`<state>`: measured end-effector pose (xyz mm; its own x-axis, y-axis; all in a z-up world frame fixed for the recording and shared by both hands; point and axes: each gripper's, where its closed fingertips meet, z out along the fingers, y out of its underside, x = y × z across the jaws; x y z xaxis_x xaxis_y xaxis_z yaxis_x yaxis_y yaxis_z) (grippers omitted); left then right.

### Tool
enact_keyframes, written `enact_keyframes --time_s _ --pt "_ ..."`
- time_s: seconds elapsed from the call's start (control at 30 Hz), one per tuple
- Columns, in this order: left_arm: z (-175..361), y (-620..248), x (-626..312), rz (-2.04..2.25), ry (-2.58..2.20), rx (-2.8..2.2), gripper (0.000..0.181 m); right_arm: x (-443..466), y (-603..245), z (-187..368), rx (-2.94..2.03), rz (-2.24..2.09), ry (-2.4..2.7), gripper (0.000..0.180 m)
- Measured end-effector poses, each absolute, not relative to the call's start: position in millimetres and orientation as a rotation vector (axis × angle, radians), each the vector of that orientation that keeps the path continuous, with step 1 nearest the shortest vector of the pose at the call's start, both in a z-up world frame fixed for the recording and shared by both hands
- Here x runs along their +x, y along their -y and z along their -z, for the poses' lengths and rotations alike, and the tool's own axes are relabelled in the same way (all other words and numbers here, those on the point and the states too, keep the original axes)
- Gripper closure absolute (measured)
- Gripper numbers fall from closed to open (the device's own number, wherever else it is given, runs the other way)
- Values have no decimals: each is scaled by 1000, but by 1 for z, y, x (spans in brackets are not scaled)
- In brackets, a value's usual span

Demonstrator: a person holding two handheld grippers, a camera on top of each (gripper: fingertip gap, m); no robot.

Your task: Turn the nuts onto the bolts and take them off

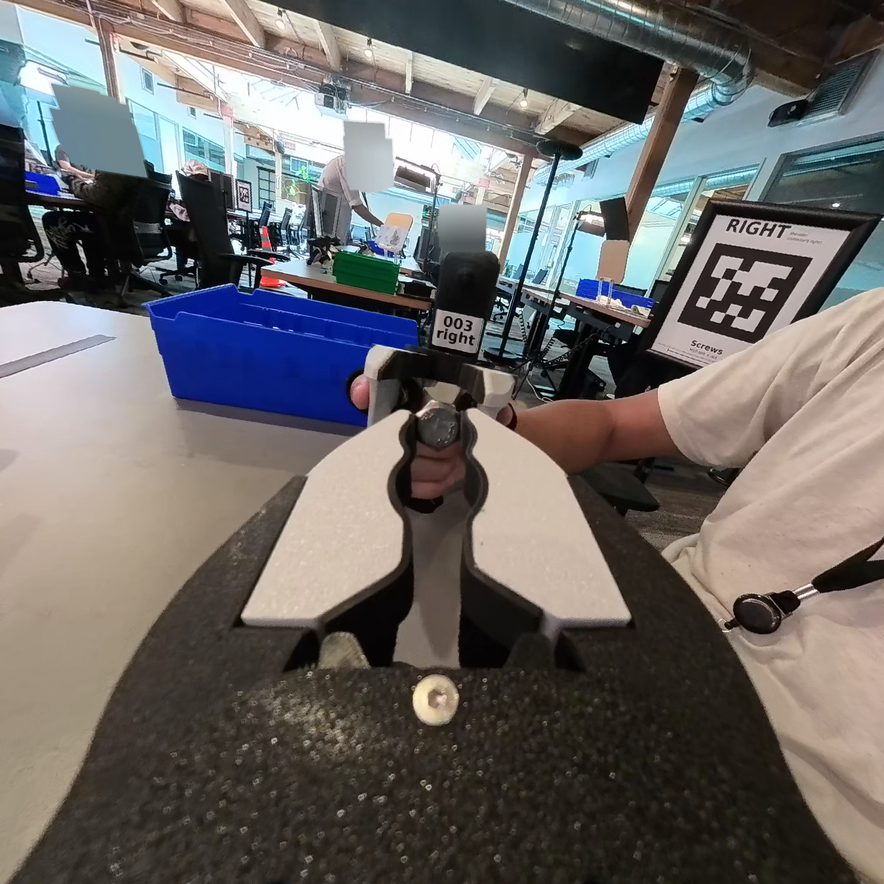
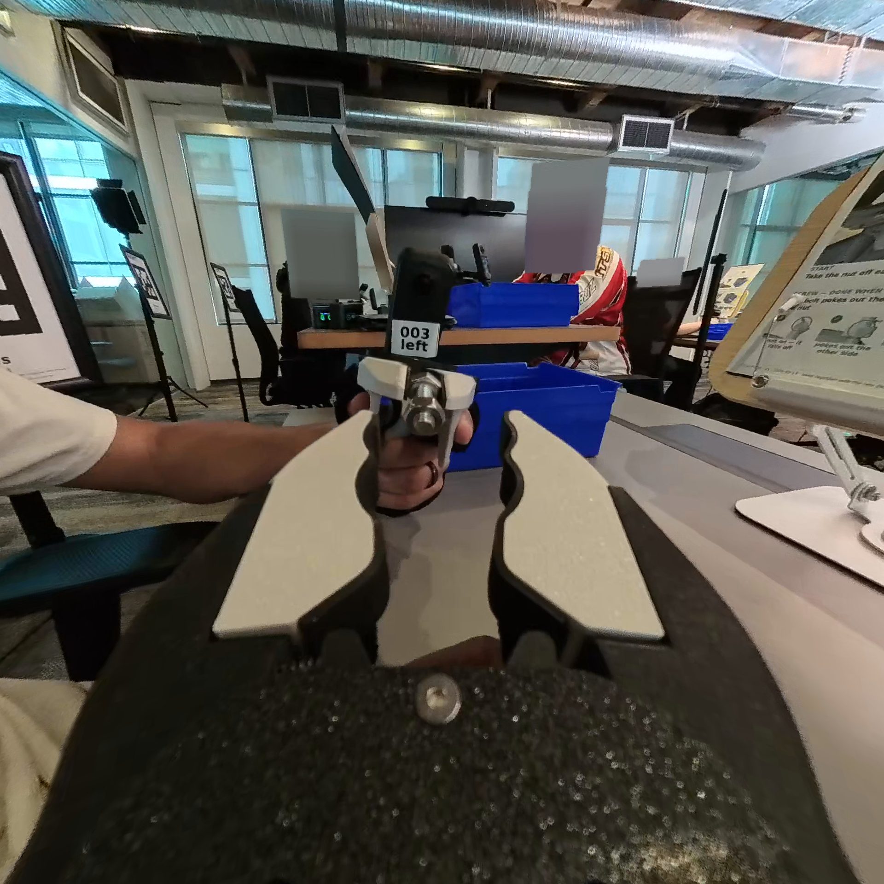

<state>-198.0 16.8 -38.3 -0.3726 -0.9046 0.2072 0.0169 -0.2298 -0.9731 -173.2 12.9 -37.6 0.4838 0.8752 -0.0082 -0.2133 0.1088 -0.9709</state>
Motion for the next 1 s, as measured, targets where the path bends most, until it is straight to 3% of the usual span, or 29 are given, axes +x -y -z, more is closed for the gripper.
enact_keyframes --time_s 0.43,0.5,0.77,0.9,1.0 --pt "43 -11 -195 1689 -1349 -1126 164 -198 -15 51 -1248 -980 751 134" --pt "44 -10 -194 1688 -1351 -1128 164 -197 -13 51 -1240 -977 766 160" --pt "52 -13 -188 1603 -1370 -1158 163 -191 -15 54 -1283 -992 786 161" --pt "48 -23 -187 1459 -1337 -1169 102 -185 -20 52 -1290 -956 756 161" --pt "47 -71 -188 1088 -1150 -1253 100 -168 -31 45 -1298 -859 679 161"
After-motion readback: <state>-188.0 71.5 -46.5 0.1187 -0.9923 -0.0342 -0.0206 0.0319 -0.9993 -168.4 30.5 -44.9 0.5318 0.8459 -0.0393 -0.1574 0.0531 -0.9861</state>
